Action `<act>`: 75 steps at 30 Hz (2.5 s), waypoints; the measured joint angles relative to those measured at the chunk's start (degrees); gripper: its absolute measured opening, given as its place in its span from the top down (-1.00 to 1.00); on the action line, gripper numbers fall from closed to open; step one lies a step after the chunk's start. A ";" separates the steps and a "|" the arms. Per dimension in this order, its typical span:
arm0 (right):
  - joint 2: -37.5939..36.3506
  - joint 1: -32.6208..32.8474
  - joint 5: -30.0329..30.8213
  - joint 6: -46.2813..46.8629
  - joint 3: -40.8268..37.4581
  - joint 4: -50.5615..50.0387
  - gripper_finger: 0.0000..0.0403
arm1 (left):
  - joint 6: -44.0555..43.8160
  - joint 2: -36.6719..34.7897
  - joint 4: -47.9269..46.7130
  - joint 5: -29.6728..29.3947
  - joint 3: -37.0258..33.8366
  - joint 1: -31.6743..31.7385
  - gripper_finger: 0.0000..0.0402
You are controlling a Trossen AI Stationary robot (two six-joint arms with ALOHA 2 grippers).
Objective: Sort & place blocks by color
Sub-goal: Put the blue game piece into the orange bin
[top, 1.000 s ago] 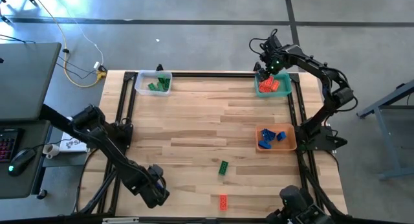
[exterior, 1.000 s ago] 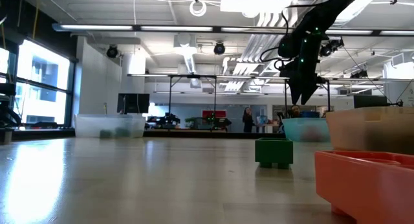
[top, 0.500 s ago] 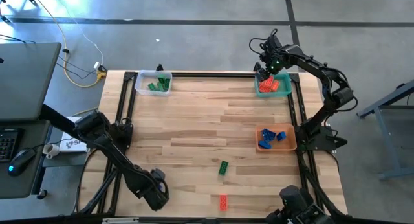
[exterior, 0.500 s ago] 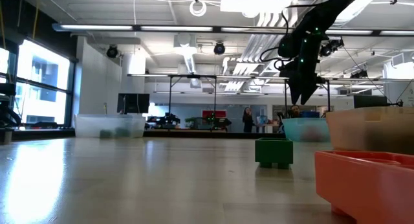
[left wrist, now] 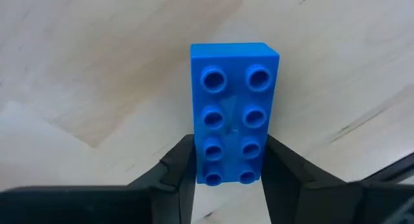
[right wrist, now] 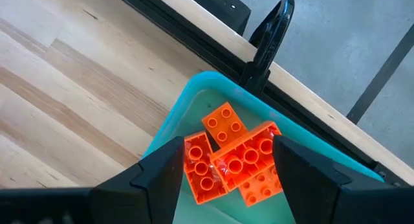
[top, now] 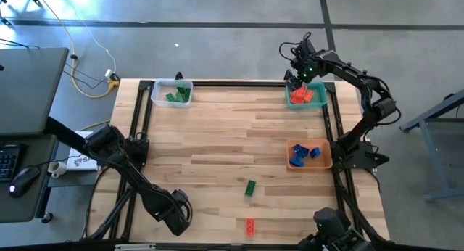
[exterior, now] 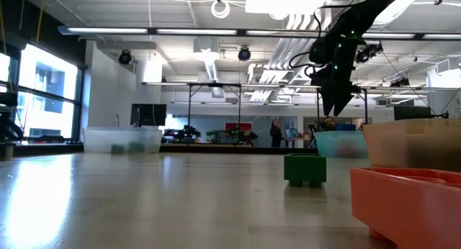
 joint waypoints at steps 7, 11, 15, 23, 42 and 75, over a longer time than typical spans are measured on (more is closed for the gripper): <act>-2.62 0.00 -2.38 -0.39 0.02 1.61 -0.10 | 4.10 -2.03 0.89 -0.70 0.00 2.22 0.47; -4.68 0.01 -5.16 -0.02 0.02 2.29 -0.10 | 8.25 -4.22 -0.37 -1.74 0.00 5.04 0.47; -6.21 0.02 -9.16 0.20 0.02 2.32 -0.10 | 13.35 -6.11 -1.42 -4.16 0.00 8.68 0.47; -7.82 0.32 -16.06 0.24 0.04 2.27 -0.10 | 28.19 -9.72 -3.60 -6.70 0.00 18.02 0.47; -7.83 6.82 -17.31 1.53 0.04 2.60 -0.10 | 60.01 -16.76 -1.17 -10.57 0.24 41.81 0.47; -7.81 23.75 -26.27 19.90 0.04 15.67 -0.34 | 98.07 -19.98 8.65 10.12 0.28 68.95 0.47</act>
